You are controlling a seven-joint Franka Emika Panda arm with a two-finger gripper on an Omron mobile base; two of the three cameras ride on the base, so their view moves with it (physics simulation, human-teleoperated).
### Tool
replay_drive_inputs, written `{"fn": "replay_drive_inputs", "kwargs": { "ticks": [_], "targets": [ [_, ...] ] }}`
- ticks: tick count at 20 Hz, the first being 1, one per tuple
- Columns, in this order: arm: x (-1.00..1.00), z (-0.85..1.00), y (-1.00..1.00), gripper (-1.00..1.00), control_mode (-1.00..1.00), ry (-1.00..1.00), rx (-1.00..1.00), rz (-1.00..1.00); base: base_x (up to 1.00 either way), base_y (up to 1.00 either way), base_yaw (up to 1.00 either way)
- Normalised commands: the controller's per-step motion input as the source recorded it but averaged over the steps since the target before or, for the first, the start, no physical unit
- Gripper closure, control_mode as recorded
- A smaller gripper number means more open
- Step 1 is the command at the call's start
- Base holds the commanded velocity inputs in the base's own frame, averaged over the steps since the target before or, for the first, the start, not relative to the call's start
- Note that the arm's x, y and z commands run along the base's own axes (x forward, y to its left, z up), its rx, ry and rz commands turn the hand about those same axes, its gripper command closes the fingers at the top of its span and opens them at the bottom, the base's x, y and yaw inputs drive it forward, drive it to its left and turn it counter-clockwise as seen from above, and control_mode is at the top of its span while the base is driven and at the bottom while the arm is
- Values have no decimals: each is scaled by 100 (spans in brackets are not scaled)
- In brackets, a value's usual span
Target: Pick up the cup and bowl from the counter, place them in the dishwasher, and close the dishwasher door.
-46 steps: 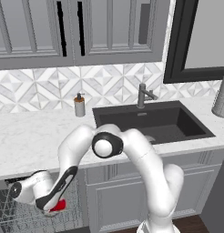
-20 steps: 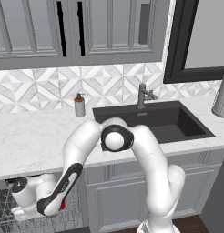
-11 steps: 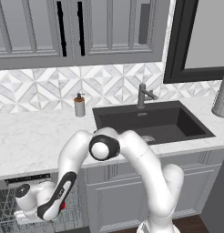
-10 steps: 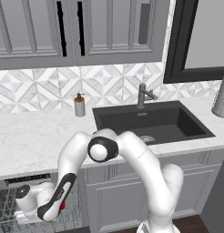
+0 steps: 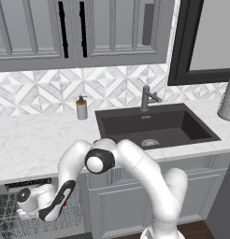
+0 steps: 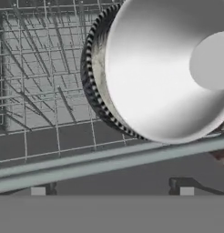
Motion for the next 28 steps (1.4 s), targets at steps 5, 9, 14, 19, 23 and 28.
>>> {"fn": "replay_drive_inputs", "kwargs": {
  "ticks": [5,9,14,19,23,28],
  "targets": [
    [70,-5,14,-100,-100,-10,-3,-1,0,0,0],
    [-68,31,43,-100,-100,0,-18,-4,0,0,0],
    [-86,100,-20,-100,-100,8,-1,0,0,0,0],
    [-100,100,-32,-100,-100,1,23,0,0,0,0],
    [-100,100,-13,-100,-100,4,24,-4,0,0,0],
    [-100,100,-29,-100,-100,-2,27,-4,0,0,0]
  ]
}}
